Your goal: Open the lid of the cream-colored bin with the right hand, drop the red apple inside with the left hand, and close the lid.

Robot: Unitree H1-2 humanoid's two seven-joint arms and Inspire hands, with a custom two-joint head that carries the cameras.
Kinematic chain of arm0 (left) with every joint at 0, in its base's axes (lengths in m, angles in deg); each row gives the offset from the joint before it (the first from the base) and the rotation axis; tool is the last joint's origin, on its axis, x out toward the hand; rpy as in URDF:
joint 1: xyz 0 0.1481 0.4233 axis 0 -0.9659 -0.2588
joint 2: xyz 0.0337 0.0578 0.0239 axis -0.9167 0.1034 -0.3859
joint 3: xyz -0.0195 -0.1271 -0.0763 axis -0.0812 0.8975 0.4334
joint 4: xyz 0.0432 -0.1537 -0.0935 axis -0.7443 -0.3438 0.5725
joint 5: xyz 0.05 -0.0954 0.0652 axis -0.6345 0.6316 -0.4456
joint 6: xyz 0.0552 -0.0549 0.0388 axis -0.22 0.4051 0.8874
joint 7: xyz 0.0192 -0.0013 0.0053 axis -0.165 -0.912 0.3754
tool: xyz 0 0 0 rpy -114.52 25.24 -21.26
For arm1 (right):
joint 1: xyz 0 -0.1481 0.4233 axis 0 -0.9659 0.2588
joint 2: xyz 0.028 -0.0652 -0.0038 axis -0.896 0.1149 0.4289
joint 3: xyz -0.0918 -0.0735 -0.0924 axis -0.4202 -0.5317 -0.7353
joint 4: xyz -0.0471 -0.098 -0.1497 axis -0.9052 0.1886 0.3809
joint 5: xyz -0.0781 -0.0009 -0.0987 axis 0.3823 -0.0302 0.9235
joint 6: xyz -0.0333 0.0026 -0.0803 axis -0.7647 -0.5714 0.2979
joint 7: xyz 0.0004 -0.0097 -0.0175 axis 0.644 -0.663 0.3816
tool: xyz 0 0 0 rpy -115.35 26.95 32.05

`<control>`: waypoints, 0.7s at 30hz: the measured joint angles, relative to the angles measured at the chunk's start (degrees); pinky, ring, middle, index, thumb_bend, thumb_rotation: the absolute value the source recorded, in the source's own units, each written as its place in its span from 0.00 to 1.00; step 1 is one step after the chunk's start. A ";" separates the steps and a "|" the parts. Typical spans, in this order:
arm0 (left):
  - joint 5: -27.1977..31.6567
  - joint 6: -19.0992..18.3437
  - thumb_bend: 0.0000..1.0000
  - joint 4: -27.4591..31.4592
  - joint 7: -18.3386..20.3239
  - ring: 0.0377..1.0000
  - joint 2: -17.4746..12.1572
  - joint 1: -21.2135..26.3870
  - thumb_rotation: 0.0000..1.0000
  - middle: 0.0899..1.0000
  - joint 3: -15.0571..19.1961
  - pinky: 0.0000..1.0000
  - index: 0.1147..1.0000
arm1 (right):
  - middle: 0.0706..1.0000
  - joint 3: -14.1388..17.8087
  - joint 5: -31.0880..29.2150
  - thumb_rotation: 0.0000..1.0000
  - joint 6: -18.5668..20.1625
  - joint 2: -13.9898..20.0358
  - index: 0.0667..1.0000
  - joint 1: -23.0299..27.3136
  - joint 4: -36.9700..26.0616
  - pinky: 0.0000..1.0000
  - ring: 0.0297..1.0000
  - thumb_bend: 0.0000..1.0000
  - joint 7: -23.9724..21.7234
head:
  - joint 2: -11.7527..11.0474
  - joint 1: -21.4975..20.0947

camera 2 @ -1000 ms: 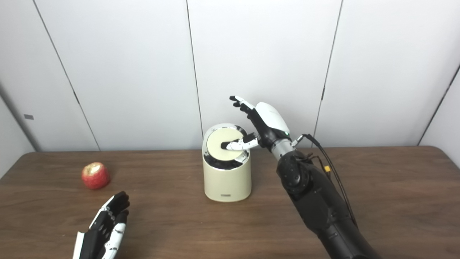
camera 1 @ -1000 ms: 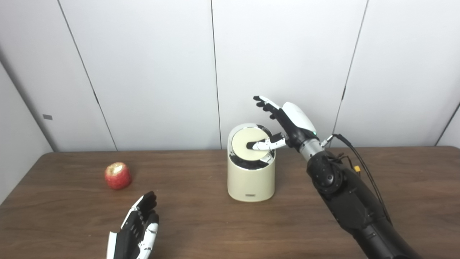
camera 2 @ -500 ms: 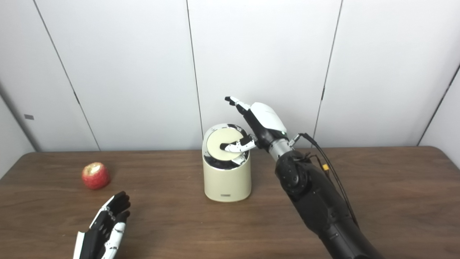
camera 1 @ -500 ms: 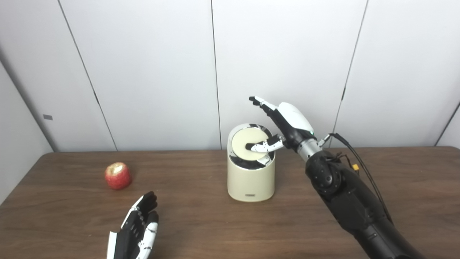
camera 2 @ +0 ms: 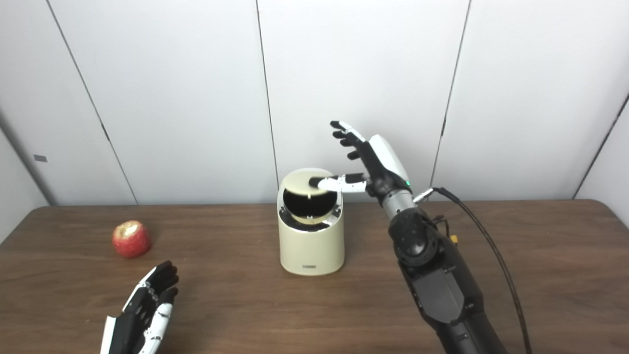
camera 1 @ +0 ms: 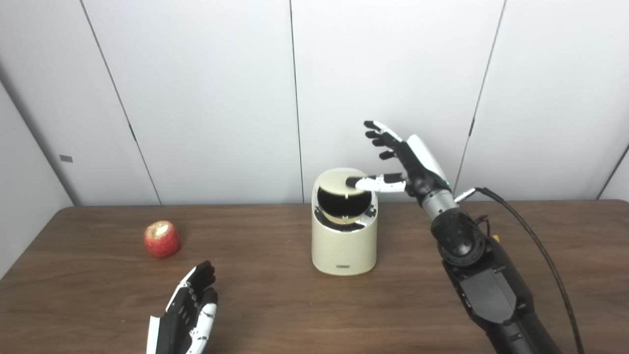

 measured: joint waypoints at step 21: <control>1.22 -0.18 0.44 -0.04 0.73 0.85 -0.31 -0.01 0.53 0.85 0.42 0.84 0.85 | 0.92 9.04 -16.76 0.88 7.92 3.03 0.93 -21.59 -15.64 0.87 0.92 0.39 -6.41 | 1.05 -0.53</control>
